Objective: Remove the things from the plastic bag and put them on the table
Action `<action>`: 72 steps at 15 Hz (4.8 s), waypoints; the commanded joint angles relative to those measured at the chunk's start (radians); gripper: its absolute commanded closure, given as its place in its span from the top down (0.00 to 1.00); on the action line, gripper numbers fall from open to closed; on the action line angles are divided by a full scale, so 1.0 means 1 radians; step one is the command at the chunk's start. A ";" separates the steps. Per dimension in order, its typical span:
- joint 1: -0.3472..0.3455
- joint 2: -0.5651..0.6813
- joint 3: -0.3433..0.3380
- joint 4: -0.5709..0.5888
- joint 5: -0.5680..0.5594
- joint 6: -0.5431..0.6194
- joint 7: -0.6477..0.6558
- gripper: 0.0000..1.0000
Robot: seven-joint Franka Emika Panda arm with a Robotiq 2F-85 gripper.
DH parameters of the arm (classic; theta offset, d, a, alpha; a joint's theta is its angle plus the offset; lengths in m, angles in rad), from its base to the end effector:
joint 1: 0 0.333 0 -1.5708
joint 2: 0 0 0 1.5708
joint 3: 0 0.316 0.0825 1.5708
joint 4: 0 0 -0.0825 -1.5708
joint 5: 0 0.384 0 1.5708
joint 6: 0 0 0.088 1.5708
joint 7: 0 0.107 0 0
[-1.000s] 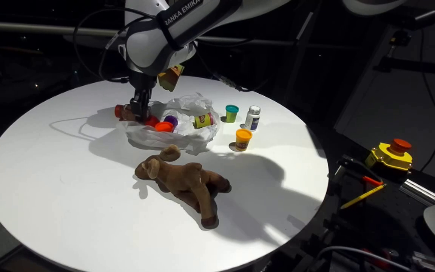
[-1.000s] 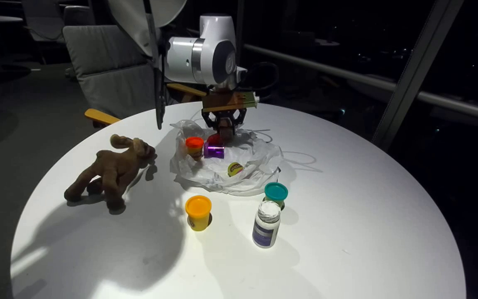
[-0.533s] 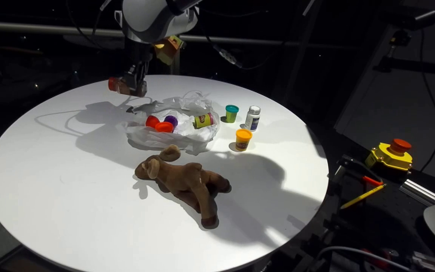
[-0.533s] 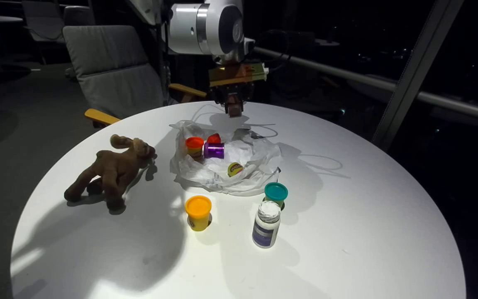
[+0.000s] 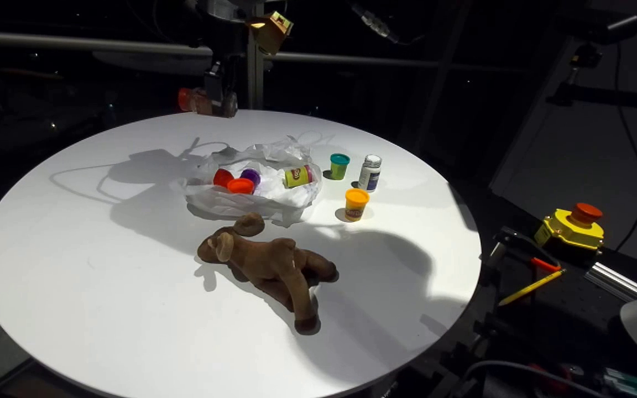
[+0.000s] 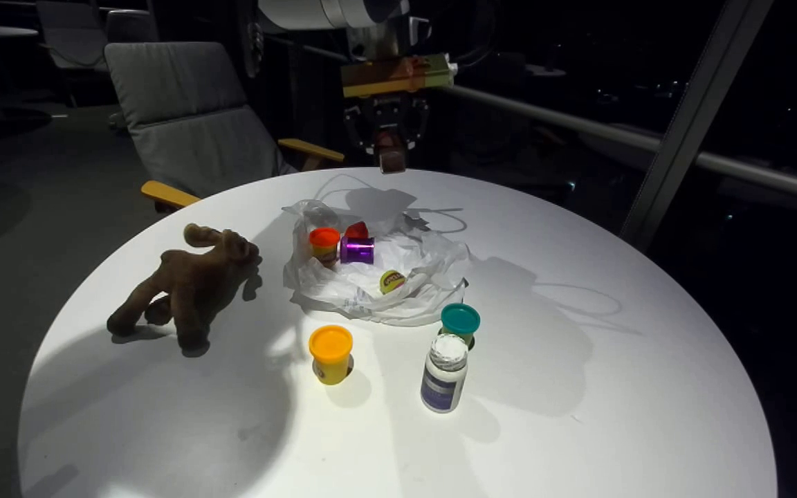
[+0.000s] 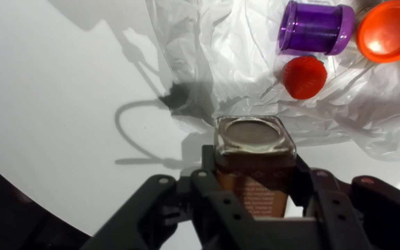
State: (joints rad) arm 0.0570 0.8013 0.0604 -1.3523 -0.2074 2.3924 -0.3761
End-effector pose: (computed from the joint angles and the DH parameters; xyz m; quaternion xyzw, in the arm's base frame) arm 0.7575 0.0763 0.2688 0.9461 0.2952 0.1112 0.0737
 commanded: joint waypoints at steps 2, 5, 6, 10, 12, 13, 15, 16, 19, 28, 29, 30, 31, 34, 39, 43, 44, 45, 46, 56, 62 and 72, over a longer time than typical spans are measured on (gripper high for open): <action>0.000 -0.208 -0.005 -0.288 -0.016 0.084 0.039 0.24; 0.011 -0.311 -0.021 -0.432 -0.038 0.084 0.080 0.24; 0.021 -0.347 -0.035 -0.482 -0.057 0.079 0.109 0.24; 0.027 -0.499 -0.050 -0.695 -0.113 0.045 0.180 0.24; 0.016 -0.574 -0.036 -0.808 -0.115 0.052 0.178 0.24; 0.007 -0.609 -0.020 -0.865 -0.093 0.051 0.150 0.24; 0.000 -0.679 0.002 -0.984 -0.058 0.064 0.121 0.24; 0.001 -0.714 0.011 -1.044 -0.042 0.085 0.118 0.24; 0.018 -0.822 0.050 -1.226 0.017 0.181 0.101 0.24; 0.082 -0.828 0.114 -1.411 -0.022 0.445 0.351 0.24; 0.078 -0.810 0.114 -1.411 -0.066 0.473 0.408 0.24; 0.070 -0.787 0.112 -1.397 -0.109 0.485 0.461 0.24; 0.067 -0.768 0.103 -1.384 -0.161 0.495 0.520 0.24; 0.075 -0.709 0.070 -1.353 -0.297 0.494 0.667 0.24; 0.106 -0.574 -0.009 -1.262 -0.514 0.480 0.891 0.24; 0.128 -0.463 -0.035 -1.195 -0.564 0.471 0.962 0.24; 0.131 -0.438 -0.034 -1.179 -0.556 0.469 0.964 0.24; 0.134 -0.419 -0.036 -1.169 -0.551 0.470 0.964 0.24; 0.134 -0.406 -0.036 -1.161 -0.543 0.471 0.962 0.24; 0.073 -0.480 0.032 -1.061 -0.401 0.278 0.834 1.00; 0.134 -0.405 -0.056 -0.807 -0.281 0.122 0.719 1.00; 0.077 -0.194 -0.089 -0.561 -0.287 0.189 0.436 1.00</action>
State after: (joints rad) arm 0.1524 0.5524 -0.0302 -1.9942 -0.5171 2.5598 0.1989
